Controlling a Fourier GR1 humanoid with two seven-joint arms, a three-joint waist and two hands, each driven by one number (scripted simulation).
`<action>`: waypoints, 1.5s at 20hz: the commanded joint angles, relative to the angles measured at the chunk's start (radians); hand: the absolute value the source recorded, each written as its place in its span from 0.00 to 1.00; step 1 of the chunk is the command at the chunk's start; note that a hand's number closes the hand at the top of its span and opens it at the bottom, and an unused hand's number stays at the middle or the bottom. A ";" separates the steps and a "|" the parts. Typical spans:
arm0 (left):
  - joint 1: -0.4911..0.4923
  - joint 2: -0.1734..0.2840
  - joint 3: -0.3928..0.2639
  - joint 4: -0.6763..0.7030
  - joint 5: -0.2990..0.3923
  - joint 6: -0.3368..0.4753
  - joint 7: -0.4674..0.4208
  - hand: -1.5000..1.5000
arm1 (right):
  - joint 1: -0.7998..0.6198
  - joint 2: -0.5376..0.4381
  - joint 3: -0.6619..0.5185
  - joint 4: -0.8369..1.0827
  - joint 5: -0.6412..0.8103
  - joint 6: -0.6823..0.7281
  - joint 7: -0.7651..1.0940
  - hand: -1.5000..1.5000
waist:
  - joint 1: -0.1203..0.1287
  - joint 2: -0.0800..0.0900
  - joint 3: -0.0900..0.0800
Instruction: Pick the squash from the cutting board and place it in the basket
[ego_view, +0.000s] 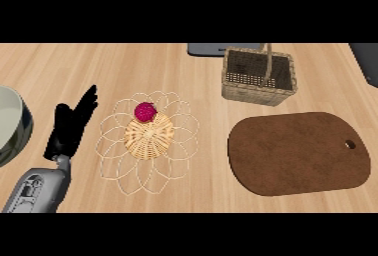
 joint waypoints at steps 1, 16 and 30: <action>0.029 0.000 0.016 -0.013 0.013 -0.010 -0.016 0.50 | 0.077 0.035 -0.058 0.007 -0.040 -0.064 0.044 1.00 | 0.002 -0.002 0.000; 0.007 0.002 0.024 -0.009 -0.016 -0.024 -0.013 0.50 | 0.203 0.001 -0.196 -0.112 -0.080 -0.471 -0.090 0.00 | 0.003 -0.001 0.001; 0.085 -0.005 0.043 -0.057 -0.020 -0.013 0.017 0.50 | 0.515 -0.251 -0.336 -0.489 -0.230 -0.345 0.024 0.00 | -0.058 -0.023 0.001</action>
